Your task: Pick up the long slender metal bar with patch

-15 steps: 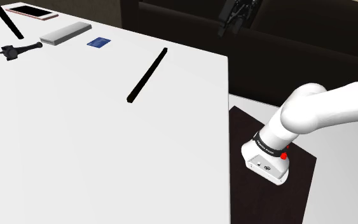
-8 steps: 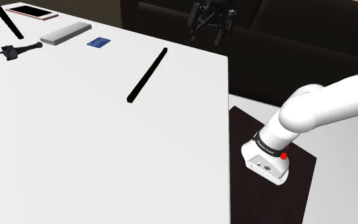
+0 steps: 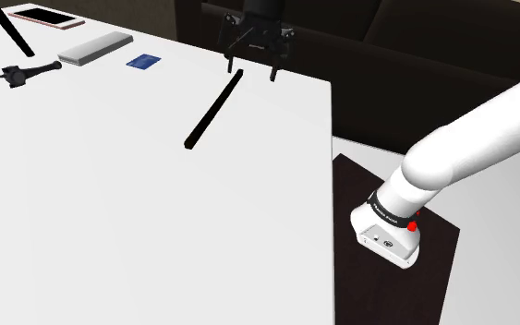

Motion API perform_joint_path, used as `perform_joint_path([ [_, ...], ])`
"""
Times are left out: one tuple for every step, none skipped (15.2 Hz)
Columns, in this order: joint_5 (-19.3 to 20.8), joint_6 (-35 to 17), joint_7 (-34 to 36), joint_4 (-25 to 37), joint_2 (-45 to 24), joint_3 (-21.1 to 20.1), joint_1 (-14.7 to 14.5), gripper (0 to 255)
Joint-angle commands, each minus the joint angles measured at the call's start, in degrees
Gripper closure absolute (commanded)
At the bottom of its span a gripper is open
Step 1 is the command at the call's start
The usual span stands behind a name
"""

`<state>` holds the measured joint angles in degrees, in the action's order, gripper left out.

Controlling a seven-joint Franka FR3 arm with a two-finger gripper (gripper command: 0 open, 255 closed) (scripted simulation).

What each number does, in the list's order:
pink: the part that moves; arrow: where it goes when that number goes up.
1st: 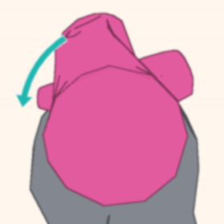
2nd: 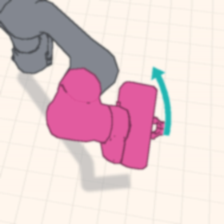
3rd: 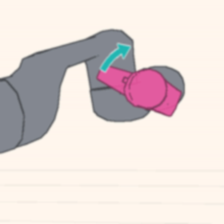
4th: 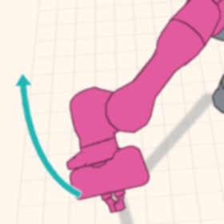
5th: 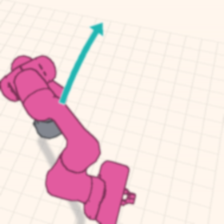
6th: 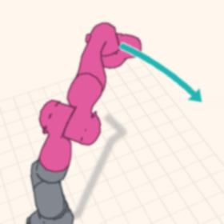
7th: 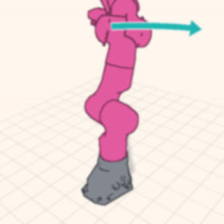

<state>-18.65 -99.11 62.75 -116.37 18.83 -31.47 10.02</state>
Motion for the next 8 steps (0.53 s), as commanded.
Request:
perform_joint_path([
  [0.0, -1.9, 7.4, 2.2, -4.4, -2.3, 1.1, 0],
  [0.4, -2.8, 11.0, 3.7, -6.9, -3.4, 1.5, 0],
  [0.9, -3.6, 14.6, 5.3, -9.5, -4.4, 1.8, 0],
  [1.4, -4.4, 17.7, 6.6, -11.7, -5.1, 2.0, 0],
  [1.4, -5.1, 17.6, 5.9, -11.8, -5.1, 1.9, 0],
  [1.4, -5.9, 17.5, 5.2, -11.9, -5.1, 1.8, 0],
  [1.4, -6.6, 17.3, 4.5, -11.9, -5.2, 1.8, 0],
  [1.4, -7.4, 17.2, 3.8, -12.0, -5.3, 1.7, 0],
])
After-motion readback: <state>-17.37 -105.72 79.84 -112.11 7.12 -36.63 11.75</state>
